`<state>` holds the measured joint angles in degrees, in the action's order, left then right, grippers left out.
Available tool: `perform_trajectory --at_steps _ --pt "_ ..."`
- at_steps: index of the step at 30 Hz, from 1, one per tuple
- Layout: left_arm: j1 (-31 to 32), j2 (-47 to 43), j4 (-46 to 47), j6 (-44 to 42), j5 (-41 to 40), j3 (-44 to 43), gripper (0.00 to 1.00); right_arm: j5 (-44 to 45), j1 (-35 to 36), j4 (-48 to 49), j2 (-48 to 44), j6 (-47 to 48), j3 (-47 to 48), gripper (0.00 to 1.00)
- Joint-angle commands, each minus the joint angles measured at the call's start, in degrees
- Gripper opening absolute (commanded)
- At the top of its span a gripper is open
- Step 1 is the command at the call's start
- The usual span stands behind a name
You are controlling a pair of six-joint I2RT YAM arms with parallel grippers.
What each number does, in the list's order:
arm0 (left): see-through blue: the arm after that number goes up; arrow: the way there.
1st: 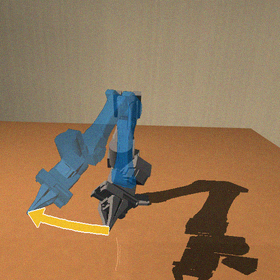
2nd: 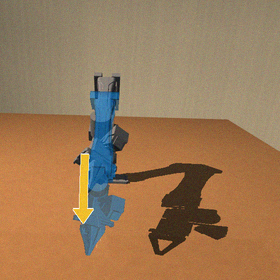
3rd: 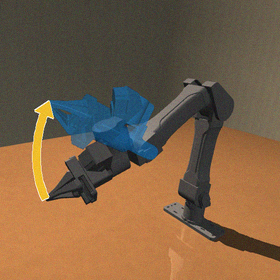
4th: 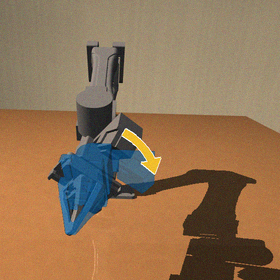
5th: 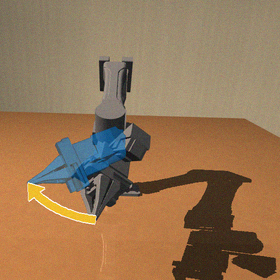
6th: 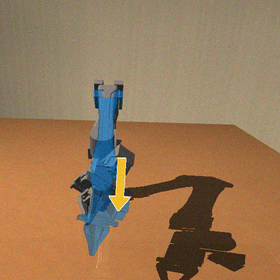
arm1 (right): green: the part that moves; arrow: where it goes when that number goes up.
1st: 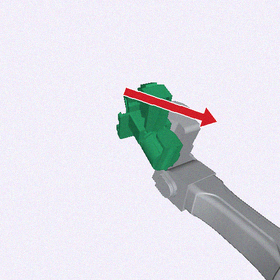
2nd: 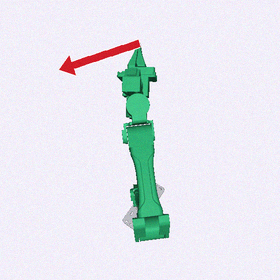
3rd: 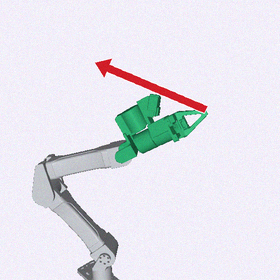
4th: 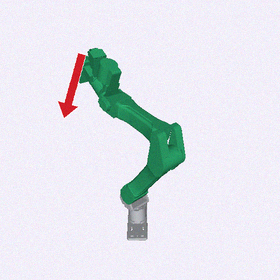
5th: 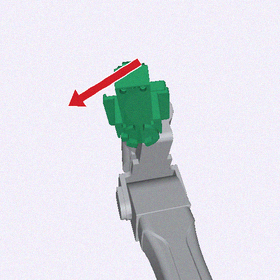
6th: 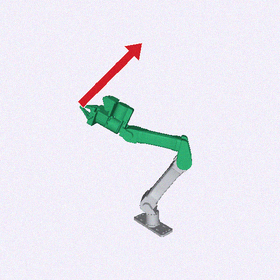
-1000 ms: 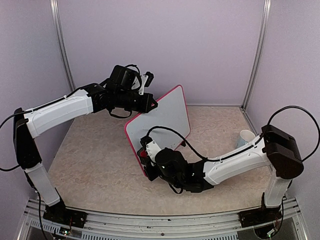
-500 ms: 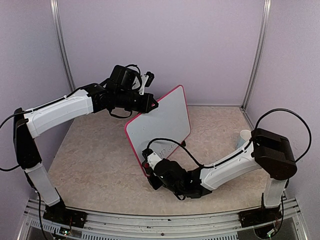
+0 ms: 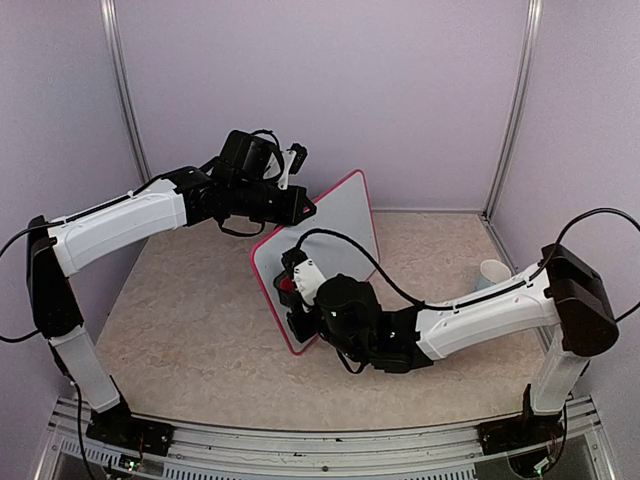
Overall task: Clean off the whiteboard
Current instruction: Erase the whiteboard at the center of the board.
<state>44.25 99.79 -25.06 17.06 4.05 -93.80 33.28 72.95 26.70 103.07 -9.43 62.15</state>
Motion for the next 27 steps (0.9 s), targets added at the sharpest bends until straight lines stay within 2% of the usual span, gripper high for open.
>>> perform_trajectory --at_steps 1,10,22,27 --pt "1.74 2.32 -6.45 0.76 2.02 2.74 0.0 -0.36 -0.35 -0.56 1.85 -2.44 -2.47 0.18" --pt "1.72 2.35 -6.82 0.5 2.56 1.98 0.0 -2.29 -1.32 -0.98 7.43 -7.55 -5.84 0.18" --pt "2.07 3.19 -8.47 0.38 2.34 0.43 0.0 -0.03 -2.8 -2.94 0.19 -1.12 0.62 0.18" --pt "2.07 3.01 -7.92 0.77 2.27 0.87 0.0 -0.73 -3.87 -3.03 0.75 -1.07 0.58 0.18"
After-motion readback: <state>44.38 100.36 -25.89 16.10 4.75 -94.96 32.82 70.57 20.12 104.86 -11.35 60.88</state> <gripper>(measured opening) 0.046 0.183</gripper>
